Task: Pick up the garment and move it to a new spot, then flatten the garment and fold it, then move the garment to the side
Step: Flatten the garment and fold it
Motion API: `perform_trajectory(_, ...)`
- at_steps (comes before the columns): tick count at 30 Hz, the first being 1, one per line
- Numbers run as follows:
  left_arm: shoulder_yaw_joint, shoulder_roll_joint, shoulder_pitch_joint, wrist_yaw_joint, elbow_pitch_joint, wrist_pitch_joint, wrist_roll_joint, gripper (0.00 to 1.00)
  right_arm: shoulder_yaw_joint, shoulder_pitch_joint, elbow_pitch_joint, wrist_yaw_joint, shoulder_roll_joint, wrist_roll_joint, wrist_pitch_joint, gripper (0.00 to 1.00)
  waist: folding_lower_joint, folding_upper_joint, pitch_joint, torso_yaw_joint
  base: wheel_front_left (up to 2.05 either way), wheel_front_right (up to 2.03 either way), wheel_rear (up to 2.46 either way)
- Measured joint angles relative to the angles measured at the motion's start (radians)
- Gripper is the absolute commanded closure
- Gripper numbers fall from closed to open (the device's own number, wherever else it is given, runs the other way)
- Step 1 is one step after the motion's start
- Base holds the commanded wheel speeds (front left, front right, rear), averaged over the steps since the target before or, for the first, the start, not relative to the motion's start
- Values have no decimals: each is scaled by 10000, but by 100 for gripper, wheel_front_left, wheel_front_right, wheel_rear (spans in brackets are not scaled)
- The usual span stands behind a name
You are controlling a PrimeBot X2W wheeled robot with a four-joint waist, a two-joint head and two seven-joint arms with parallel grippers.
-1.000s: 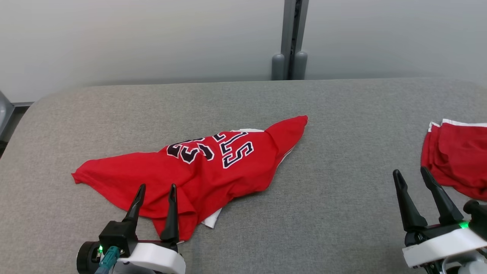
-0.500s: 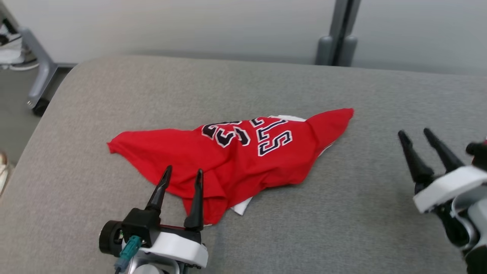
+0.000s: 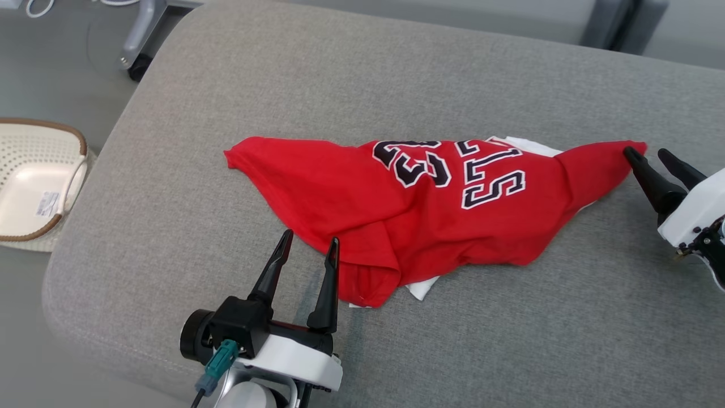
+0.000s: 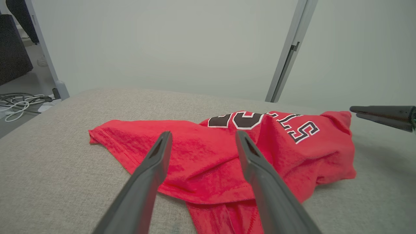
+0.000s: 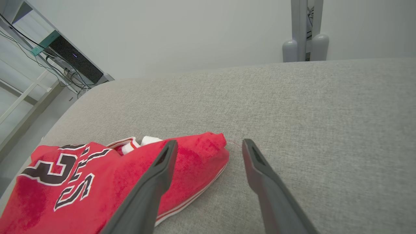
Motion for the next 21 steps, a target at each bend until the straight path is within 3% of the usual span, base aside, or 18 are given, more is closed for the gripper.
perform_trajectory(10, -299, -4, -171, 272, -155, 0, -184, 0, 934, -1079, 472, 0, -487, 1515, 2000, 0, 0, 0, 487, 383, 0, 0, 0)
perform_trajectory(11, -314, -4, -172, 282, -153, 0, -196, 0, 993, -1110, 451, 0, -502, 1636, 2142, 17, 0, 0, 496, 402, 0, 0, 0)
perform_trajectory(12, -322, -4, -172, 295, -146, 0, -198, 0, 1068, -1130, 414, 0, -527, 1726, 2217, 66, 0, 0, 487, 414, 0, 0, 0)
perform_trajectory(13, -322, -4, -172, 318, -130, 0, -211, 0, 1129, -1135, 380, 0, -546, 1791, 2234, 100, 0, 0, 466, 417, 0, 0, 0)
perform_trajectory(21, -163, -4, -163, 255, 199, 0, -188, 0, 1530, -965, -376, 0, -564, 2313, 1756, 100, 0, 0, -67, 258, 0, 0, 0)
